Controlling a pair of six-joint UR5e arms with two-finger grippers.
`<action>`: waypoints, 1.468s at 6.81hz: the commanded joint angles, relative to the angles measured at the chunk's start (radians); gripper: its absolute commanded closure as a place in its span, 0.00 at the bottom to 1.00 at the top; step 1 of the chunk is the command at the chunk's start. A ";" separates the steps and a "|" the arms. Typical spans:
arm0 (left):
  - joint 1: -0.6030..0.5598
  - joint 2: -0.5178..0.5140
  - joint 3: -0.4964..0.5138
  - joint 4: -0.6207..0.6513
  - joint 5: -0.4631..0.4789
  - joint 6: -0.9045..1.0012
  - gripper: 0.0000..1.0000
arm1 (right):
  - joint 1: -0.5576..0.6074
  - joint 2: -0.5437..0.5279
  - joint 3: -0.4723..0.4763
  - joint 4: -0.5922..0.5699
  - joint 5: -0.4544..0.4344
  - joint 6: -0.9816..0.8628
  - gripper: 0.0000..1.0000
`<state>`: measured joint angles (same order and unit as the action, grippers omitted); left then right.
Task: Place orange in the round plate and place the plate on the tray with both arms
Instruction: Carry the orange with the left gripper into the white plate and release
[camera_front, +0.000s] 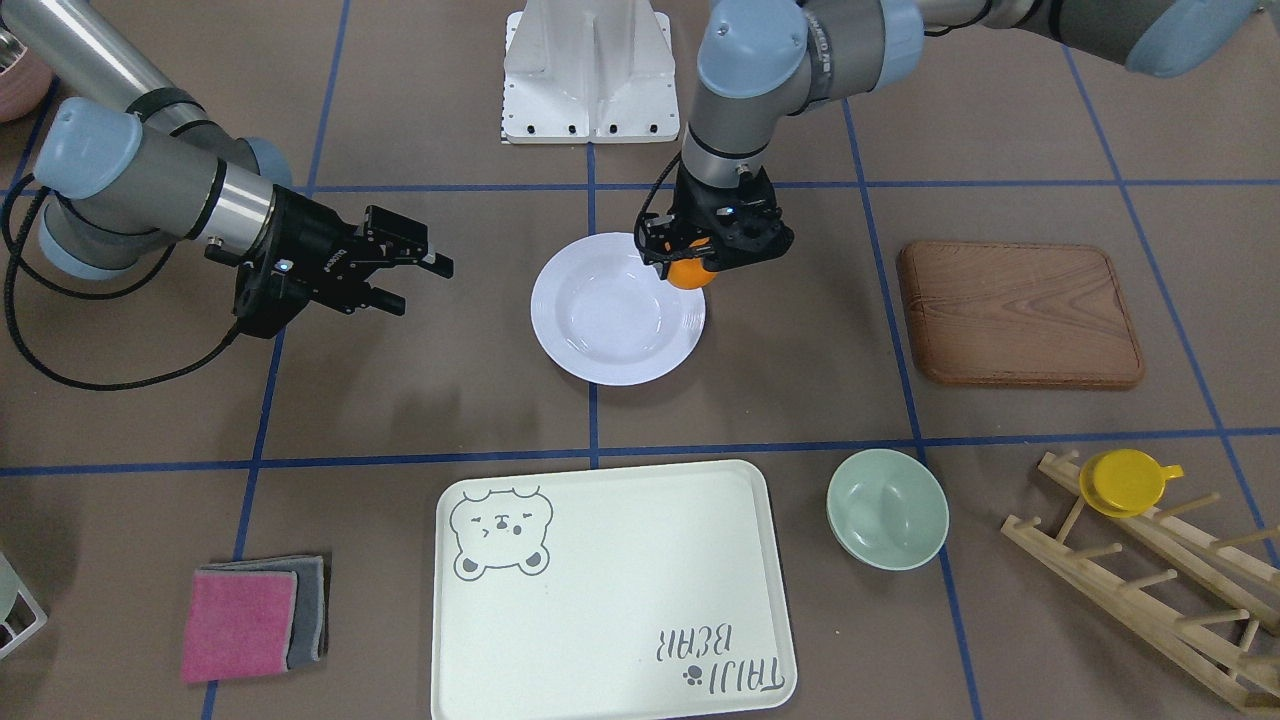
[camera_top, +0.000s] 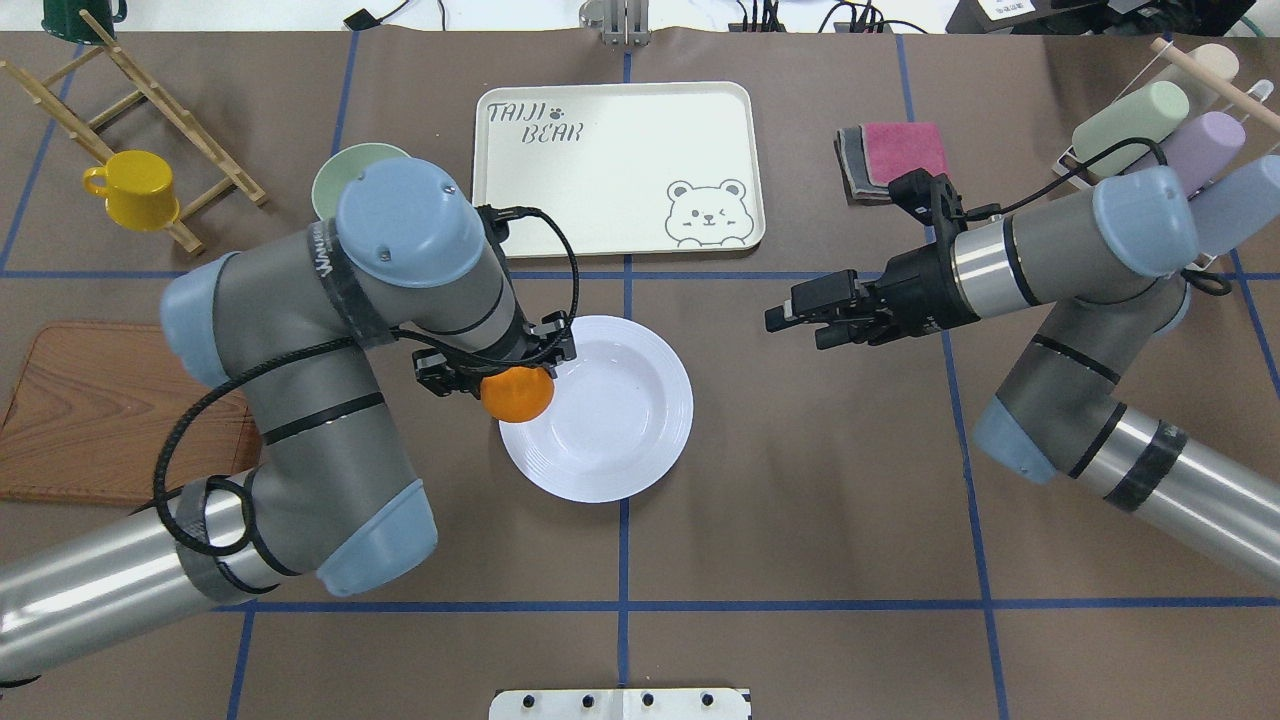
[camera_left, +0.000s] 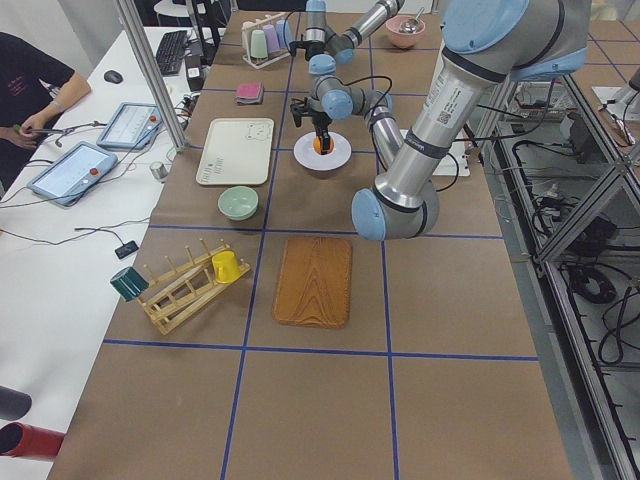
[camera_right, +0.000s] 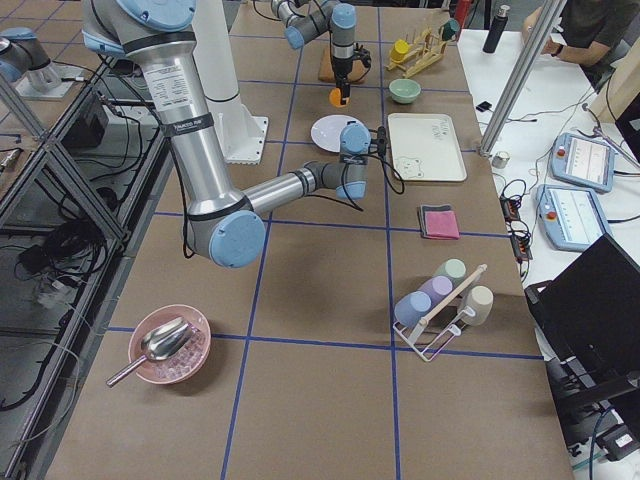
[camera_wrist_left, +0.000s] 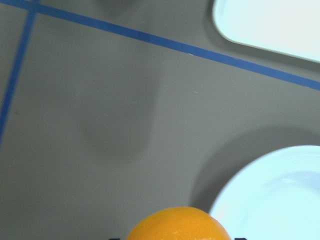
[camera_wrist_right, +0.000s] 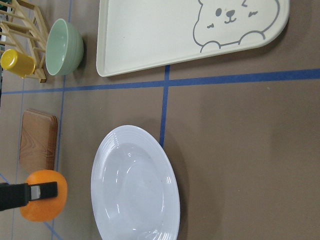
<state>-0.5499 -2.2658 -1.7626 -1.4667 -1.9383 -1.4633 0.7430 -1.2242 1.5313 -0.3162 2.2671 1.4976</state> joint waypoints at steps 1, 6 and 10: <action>0.037 -0.046 0.061 -0.032 0.034 -0.019 0.27 | -0.098 -0.004 0.000 0.057 -0.134 0.065 0.00; 0.024 -0.044 0.052 -0.054 0.051 -0.006 0.01 | -0.224 -0.014 -0.014 0.158 -0.310 0.105 0.00; -0.085 0.110 -0.099 -0.040 0.042 0.211 0.01 | -0.234 0.003 -0.108 0.289 -0.365 0.082 0.07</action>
<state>-0.5952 -2.2264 -1.7935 -1.5095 -1.8924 -1.3532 0.5161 -1.2276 1.4389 -0.0454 1.9338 1.5846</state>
